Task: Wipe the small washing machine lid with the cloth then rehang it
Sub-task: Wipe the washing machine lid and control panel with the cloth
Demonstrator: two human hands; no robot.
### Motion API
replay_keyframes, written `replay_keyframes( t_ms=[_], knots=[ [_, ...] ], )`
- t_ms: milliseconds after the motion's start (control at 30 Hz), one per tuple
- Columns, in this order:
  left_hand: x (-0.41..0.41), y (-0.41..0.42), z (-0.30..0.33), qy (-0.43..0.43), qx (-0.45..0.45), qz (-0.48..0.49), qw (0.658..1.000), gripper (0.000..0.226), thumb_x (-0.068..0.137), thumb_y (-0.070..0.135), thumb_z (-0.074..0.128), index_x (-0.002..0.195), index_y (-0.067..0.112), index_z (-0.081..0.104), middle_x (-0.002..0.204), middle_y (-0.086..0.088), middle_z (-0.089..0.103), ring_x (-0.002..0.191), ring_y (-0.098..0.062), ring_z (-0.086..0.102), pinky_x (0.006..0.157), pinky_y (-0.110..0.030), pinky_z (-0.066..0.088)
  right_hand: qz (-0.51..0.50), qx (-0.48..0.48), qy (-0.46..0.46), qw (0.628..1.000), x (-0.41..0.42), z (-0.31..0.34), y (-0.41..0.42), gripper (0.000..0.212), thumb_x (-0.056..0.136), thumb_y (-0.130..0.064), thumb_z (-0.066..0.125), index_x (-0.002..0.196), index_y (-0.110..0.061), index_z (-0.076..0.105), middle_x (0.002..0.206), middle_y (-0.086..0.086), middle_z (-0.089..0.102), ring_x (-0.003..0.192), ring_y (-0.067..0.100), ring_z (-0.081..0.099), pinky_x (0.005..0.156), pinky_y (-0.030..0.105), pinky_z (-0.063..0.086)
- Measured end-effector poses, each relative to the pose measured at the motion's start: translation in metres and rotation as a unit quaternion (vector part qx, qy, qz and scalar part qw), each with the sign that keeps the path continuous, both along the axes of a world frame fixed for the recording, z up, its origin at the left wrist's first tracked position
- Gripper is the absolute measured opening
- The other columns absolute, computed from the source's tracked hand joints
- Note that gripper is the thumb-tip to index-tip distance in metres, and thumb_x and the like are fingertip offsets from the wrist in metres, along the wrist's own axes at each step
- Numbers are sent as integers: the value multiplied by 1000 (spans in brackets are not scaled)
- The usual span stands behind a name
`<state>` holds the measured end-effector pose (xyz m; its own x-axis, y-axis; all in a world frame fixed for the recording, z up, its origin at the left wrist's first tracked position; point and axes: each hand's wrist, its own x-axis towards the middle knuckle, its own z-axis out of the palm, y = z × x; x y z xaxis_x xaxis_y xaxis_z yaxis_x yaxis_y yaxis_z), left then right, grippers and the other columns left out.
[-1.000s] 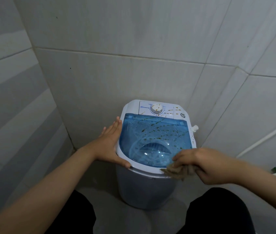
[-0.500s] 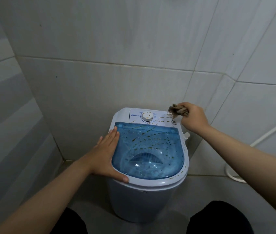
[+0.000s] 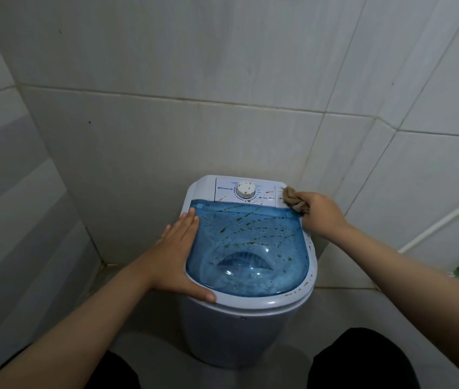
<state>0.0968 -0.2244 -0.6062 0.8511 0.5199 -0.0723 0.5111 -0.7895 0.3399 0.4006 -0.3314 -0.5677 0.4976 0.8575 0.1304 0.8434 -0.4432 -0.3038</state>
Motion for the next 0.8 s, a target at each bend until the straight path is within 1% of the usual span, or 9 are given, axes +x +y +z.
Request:
replay_keyframes(
  t_ms=[100, 200, 267, 400, 600, 700, 800],
  knots=[
    [0, -1, 1, 4, -1, -2, 1000, 152, 42, 86, 62, 144, 18, -28, 148, 4, -40, 138, -11, -32, 115, -37, -14, 12, 5, -22, 1000, -11, -5, -15, 57, 71, 3, 54, 123, -19, 59, 116, 10, 67, 103, 32, 60, 78, 34, 49],
    [0, -1, 1, 7, -5, 0, 1000, 153, 39, 89, 60, 144, 18, -28, 149, 3, -39, 139, -12, -31, 115, -37, -14, 18, 10, -34, 999, -21, -8, -29, 52, 71, 3, 54, 119, -17, 61, 113, 10, 67, 100, 32, 61, 74, 33, 48],
    [0, -1, 1, 10, -6, 1, 1000, 155, 37, 91, 57, 143, 18, -28, 150, 2, -38, 139, -13, -31, 116, -39, -13, 15, 15, -34, 999, -29, -8, -38, 52, 72, 4, 54, 120, -17, 61, 113, 9, 67, 100, 31, 61, 75, 34, 49],
    [0, -1, 1, 9, -6, -1, 1000, 153, 39, 89, 58, 144, 17, -27, 151, 2, -37, 140, -12, -30, 115, -37, -14, 4, 19, -36, 999, -43, -10, -57, 56, 73, 1, 58, 126, -18, 58, 118, 9, 66, 104, 33, 61, 80, 36, 51],
    [1, -1, 0, 11, -9, -4, 1000, 153, 39, 89, 58, 144, 17, -27, 150, 3, -37, 139, -12, -30, 116, -39, -12, -8, 34, -20, 999, -70, -9, -87, 56, 72, 5, 59, 123, -16, 59, 118, 12, 67, 104, 35, 62, 80, 34, 49],
    [0, 0, -1, 12, -7, -6, 1000, 154, 37, 91, 56, 144, 17, -27, 150, 4, -38, 140, -12, -29, 116, -39, -12, -15, 9, -19, 1000, -84, -8, -98, 55, 72, 2, 59, 124, -16, 57, 121, 10, 63, 105, 35, 61, 80, 37, 50],
    [0, 1, -2, 9, -4, -7, 1000, 154, 36, 92, 55, 144, 17, -26, 151, 4, -36, 140, -12, -29, 116, -39, -12, -31, -39, -33, 998, -103, -9, -104, 52, 73, 0, 55, 123, -16, 54, 122, 7, 59, 101, 34, 61, 76, 35, 49]
  ],
)
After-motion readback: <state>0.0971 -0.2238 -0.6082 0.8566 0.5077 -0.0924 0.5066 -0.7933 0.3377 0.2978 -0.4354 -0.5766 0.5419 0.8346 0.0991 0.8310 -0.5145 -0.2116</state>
